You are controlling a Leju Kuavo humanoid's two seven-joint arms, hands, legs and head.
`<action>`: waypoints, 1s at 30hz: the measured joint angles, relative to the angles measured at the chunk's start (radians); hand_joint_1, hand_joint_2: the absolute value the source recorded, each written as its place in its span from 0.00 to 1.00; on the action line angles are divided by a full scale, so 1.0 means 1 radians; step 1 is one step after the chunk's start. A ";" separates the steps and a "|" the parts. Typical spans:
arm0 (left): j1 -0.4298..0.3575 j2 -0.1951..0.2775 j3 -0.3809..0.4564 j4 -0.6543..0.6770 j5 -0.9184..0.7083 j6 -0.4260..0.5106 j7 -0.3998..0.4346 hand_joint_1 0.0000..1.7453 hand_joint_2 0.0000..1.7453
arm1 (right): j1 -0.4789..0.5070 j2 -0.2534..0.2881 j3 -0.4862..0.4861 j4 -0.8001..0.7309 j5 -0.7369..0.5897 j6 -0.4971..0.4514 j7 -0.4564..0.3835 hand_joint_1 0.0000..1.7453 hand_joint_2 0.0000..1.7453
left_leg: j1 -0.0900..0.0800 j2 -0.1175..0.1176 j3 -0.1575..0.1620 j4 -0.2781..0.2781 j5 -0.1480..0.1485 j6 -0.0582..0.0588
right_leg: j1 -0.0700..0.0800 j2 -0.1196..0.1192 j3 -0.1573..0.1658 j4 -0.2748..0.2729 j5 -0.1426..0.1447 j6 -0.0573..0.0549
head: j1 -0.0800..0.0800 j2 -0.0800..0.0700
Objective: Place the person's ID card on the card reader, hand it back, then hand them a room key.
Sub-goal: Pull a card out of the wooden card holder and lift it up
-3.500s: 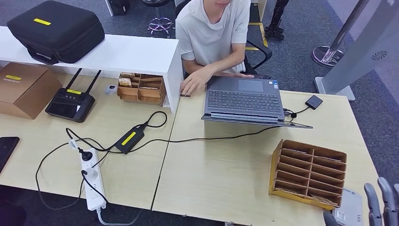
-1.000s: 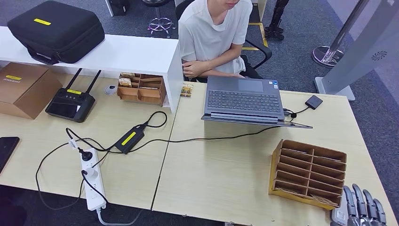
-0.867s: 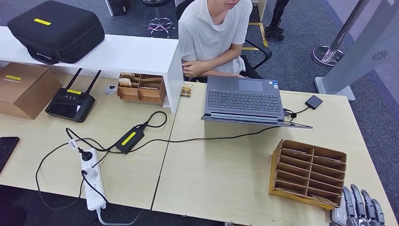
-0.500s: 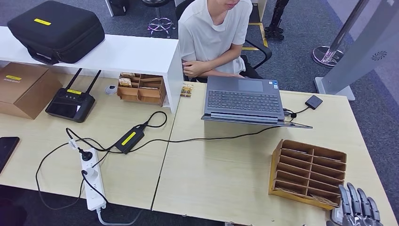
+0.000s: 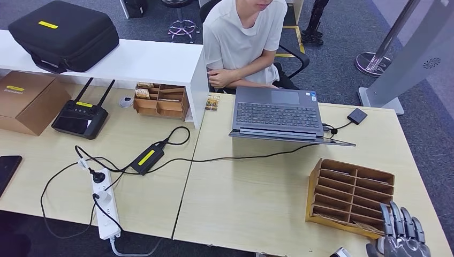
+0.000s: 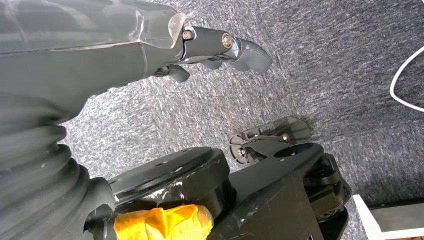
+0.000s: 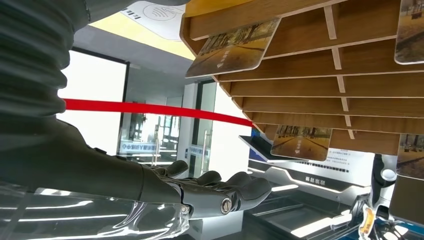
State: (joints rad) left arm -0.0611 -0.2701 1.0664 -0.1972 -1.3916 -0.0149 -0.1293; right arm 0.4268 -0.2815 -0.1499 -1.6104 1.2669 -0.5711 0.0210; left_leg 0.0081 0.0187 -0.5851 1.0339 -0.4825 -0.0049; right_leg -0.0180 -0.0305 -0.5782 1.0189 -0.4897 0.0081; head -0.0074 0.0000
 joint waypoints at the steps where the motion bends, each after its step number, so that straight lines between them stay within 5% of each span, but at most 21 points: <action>1: 0.000 0.000 0.000 0.000 0.000 -0.001 0.000 0.00 1.00 | -0.001 0.000 0.000 0.002 0.000 0.000 0.000 0.00 1.00 | 0.000 0.000 0.000 0.000 0.000 0.000 | 0.000 0.000 0.000 0.000 0.000 0.000 | 0.000 0.000; 30: 0.000 0.000 0.000 0.000 0.006 0.001 0.009 0.00 1.00 | 0.020 0.020 -0.008 0.041 -0.020 0.003 0.000 0.00 1.00 | 0.000 0.000 0.000 0.000 0.000 0.000 | 0.000 0.000 0.000 0.000 0.000 0.000 | 0.000 0.000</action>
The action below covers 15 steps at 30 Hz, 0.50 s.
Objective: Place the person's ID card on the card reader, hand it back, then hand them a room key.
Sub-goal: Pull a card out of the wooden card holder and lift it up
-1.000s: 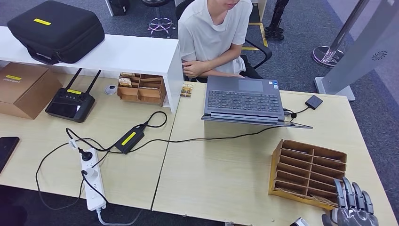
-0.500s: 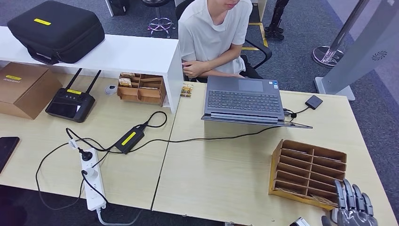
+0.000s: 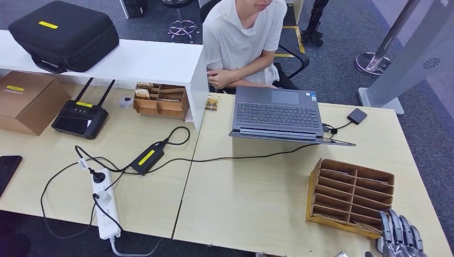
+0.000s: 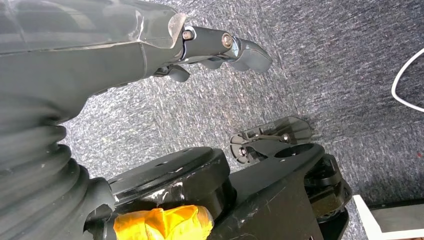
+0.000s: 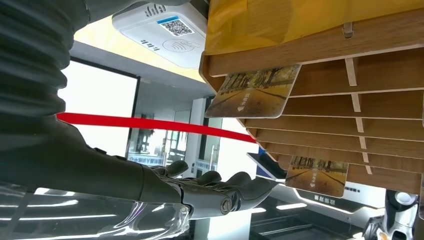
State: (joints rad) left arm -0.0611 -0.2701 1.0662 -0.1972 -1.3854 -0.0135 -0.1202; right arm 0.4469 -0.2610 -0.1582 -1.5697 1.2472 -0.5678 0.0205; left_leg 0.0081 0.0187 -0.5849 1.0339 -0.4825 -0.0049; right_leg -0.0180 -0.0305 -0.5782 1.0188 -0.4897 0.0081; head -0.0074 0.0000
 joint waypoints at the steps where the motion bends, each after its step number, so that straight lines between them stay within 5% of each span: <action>1: 0.000 0.000 0.000 0.000 0.000 0.000 0.000 0.00 1.00 | 0.000 0.001 -0.002 0.000 0.000 0.000 -0.001 0.00 1.00 | 0.000 0.000 0.000 0.000 0.000 0.000 | 0.000 0.000 0.000 0.000 0.000 0.000 | 0.000 0.000; 15: 0.000 0.000 0.000 0.000 0.000 0.001 0.000 0.00 1.00 | 0.002 0.025 -0.027 0.006 0.000 0.015 -0.024 0.00 1.00 | 0.000 0.000 0.000 0.000 0.000 0.000 | 0.000 0.000 0.000 0.000 0.000 0.000 | 0.000 0.000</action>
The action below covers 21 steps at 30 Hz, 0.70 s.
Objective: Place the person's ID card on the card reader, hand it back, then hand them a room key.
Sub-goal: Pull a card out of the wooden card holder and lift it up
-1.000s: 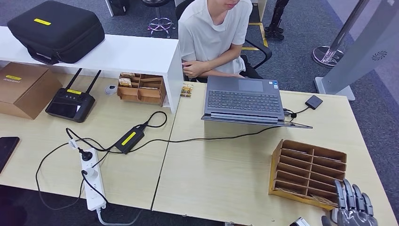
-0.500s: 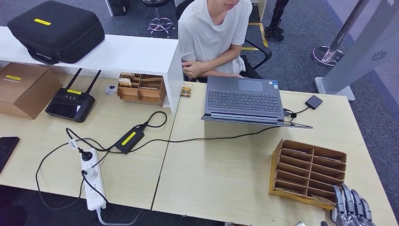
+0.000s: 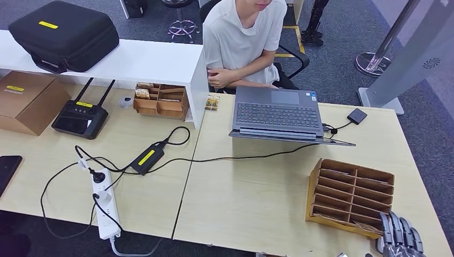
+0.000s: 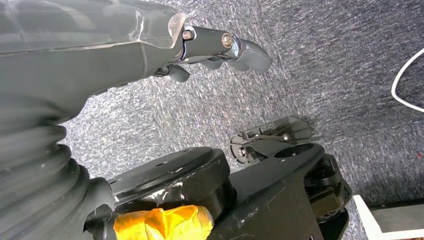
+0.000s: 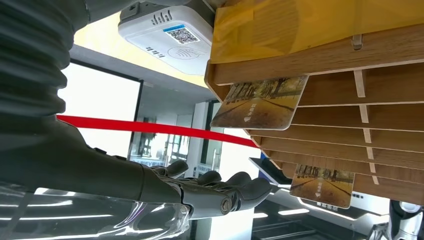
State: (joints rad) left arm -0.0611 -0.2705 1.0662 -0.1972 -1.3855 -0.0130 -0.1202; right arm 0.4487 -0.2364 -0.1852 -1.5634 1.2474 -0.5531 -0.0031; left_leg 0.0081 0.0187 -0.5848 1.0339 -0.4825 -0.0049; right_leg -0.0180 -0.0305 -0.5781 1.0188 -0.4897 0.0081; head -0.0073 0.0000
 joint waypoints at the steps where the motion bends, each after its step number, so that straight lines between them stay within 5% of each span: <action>1: 0.000 0.000 0.000 0.000 0.000 0.000 0.000 0.00 1.00 | 0.000 0.001 0.000 0.000 0.000 0.000 0.000 0.00 1.00 | 0.000 0.000 0.000 0.000 0.000 0.000 | 0.000 0.000 0.000 0.000 0.000 0.000 | 0.000 0.000; 21: 0.000 0.000 0.000 0.000 -0.010 0.000 0.000 0.00 1.00 | -0.033 0.009 -0.001 0.014 0.003 0.008 -0.006 0.00 1.00 | 0.000 0.000 0.000 0.000 0.000 0.000 | 0.000 0.000 0.001 0.000 0.000 0.000 | 0.000 0.000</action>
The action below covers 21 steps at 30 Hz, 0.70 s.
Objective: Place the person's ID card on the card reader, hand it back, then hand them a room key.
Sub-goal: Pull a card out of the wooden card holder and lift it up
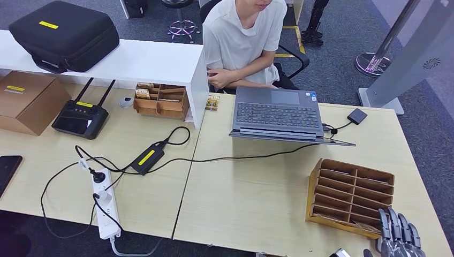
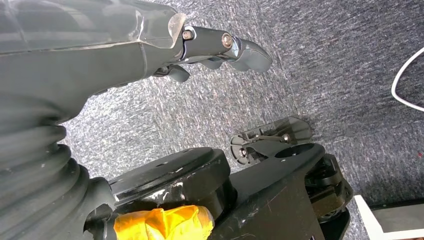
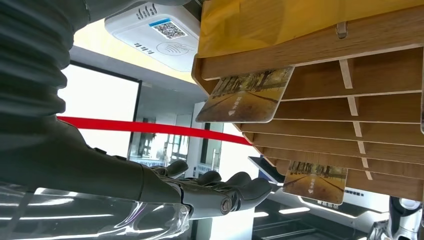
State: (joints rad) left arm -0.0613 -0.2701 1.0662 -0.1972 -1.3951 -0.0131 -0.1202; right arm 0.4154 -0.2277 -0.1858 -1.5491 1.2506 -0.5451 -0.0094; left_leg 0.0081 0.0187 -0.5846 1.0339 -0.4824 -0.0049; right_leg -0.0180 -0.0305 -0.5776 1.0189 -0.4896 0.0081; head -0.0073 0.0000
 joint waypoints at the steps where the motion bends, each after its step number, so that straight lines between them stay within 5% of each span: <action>1: 0.000 0.000 0.000 0.000 0.000 0.000 0.000 0.00 1.00 | -0.002 0.000 0.000 0.002 -0.001 -0.001 0.000 0.00 1.00 | 0.000 0.000 0.000 0.000 0.000 0.000 | 0.000 0.000 0.000 0.000 0.000 0.000 | 0.000 0.000; 2: 0.000 0.000 0.000 0.000 0.000 0.000 0.000 0.00 1.00 | -0.004 0.000 0.000 0.004 -0.002 -0.001 0.000 0.00 1.00 | 0.000 0.000 0.000 0.000 0.000 0.000 | 0.000 0.000 0.000 0.000 0.000 0.000 | 0.000 0.000; 6: 0.000 0.000 0.000 0.000 -0.001 0.000 0.000 0.00 1.00 | -0.009 0.000 0.000 0.012 -0.004 -0.003 0.002 1.00 1.00 | 0.000 0.000 0.000 0.000 0.000 0.000 | 0.000 0.000 0.000 0.000 0.000 0.000 | 0.000 0.000; 21: 0.000 0.000 0.000 0.000 -0.001 -0.001 0.000 0.00 1.00 | -0.016 0.000 0.000 0.020 -0.024 -0.004 -0.004 1.00 1.00 | 0.000 0.000 0.000 0.000 0.000 0.000 | 0.000 0.000 0.001 0.000 0.000 0.000 | 0.000 0.000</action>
State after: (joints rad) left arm -0.0614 -0.2701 1.0662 -0.1972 -1.3963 -0.0136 -0.1202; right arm 0.3991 -0.2277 -0.1858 -1.5295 1.2270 -0.5495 -0.0134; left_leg 0.0081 0.0185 -0.5841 1.0339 -0.4824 -0.0049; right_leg -0.0180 -0.0307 -0.5769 1.0188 -0.4896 0.0081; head -0.0074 0.0000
